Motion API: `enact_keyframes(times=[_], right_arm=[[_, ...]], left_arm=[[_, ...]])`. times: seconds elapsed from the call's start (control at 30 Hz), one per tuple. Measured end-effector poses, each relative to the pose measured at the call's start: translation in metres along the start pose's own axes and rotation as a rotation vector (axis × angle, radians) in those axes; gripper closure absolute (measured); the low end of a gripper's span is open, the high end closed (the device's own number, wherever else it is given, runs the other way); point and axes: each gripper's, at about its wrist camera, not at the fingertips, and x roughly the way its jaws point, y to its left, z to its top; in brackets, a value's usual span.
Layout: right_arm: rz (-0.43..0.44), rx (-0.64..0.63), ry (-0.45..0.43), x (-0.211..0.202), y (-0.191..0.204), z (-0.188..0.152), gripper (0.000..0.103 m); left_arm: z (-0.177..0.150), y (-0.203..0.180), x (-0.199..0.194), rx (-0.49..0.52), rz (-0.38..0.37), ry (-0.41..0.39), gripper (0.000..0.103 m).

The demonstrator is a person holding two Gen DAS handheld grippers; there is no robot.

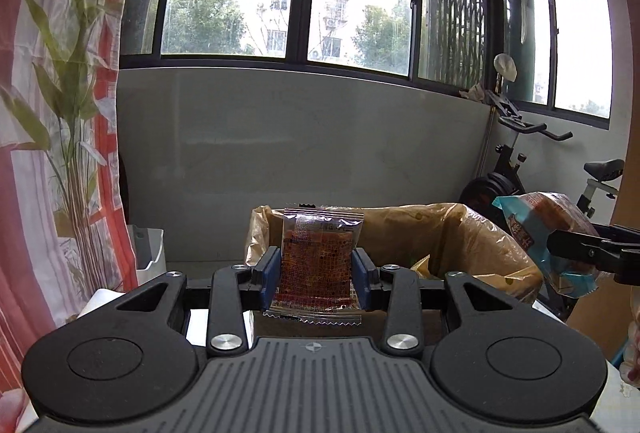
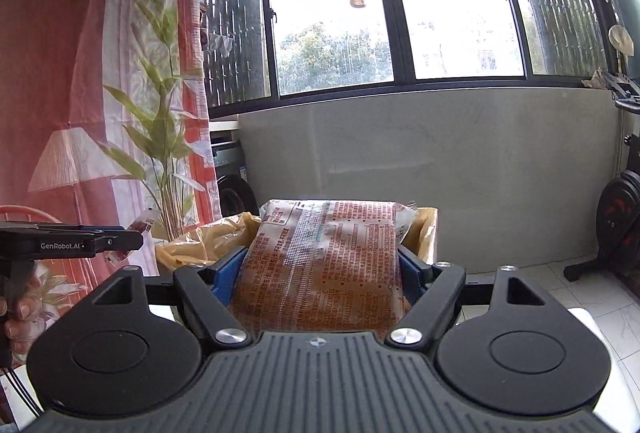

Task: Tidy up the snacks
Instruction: 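Lift both packets over the box and open both tools to drop them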

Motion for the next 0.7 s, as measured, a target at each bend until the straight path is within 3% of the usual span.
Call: enact_keyframes(times=[0.17,0.37,0.53,0.6,0.7], right_arm=[[0.009,-0.039,0.028,0.064,-0.008,0.031,0.025],[-0.026,0.050,0.121,0.118,-0.030,0.026,0.025],[-0.042,0.063,0.193,0.134,-0.040,0.010,0.023],[-0.044,0.052,0.189,0.132,-0.040,0.008,0.020],[-0.042,0.037,0.153,0.119,-0.040,0.010,0.015]], left_arm=[[0.023,-0.006,0.059,-0.035,-0.033,0.053,0.063],[0.025,-0.026,0.114,0.039,0.029,0.100,0.063],[0.017,-0.030,0.142,0.050,0.032,0.179,0.049],[0.013,-0.030,0.145,0.053,0.041,0.188,0.042],[0.011,-0.023,0.138,0.034,0.042,0.187,0.042]])
